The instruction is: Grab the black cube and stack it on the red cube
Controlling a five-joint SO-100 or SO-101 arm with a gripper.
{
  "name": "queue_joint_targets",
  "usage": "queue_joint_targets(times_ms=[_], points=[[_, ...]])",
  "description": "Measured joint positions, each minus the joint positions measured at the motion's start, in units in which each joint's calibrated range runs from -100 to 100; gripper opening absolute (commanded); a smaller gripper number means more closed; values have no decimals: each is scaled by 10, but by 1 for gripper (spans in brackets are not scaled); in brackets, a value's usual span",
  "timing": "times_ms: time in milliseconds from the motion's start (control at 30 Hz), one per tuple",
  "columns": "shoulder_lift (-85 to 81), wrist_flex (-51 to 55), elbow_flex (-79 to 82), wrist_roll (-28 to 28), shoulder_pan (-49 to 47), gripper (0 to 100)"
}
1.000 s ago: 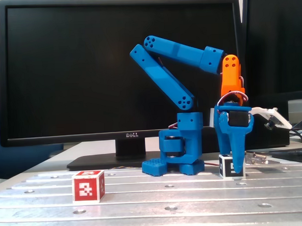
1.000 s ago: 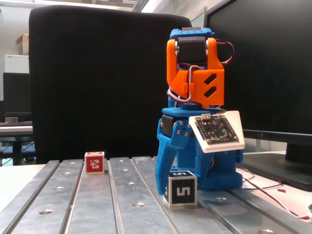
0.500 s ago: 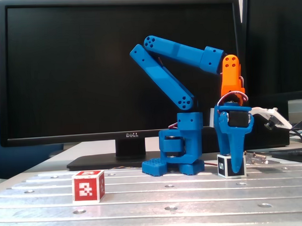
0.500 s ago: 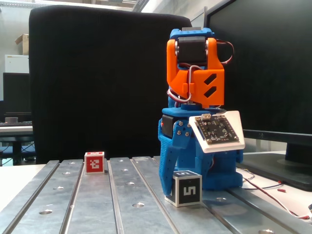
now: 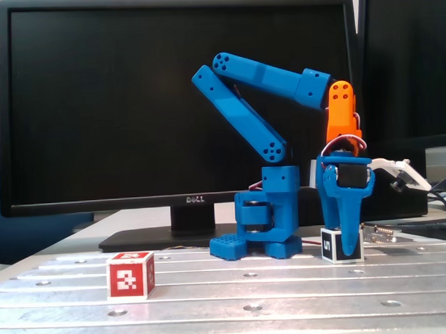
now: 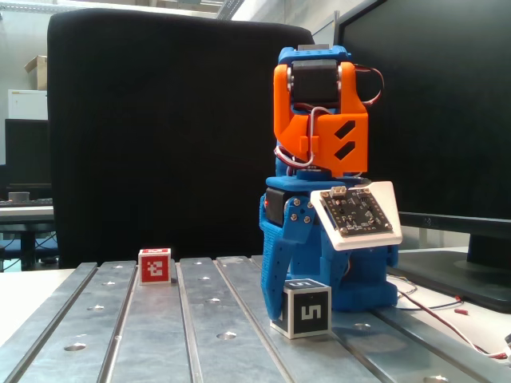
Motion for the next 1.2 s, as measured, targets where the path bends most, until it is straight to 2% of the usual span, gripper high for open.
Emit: queue_joint_targets(times_ms=[433,633,900,1200], points=[[3,9,-14,2,1,18],[3,64,-78,4,10,18],[5,120,-171,50,67,18],[5,187,-245,136,167,18]])
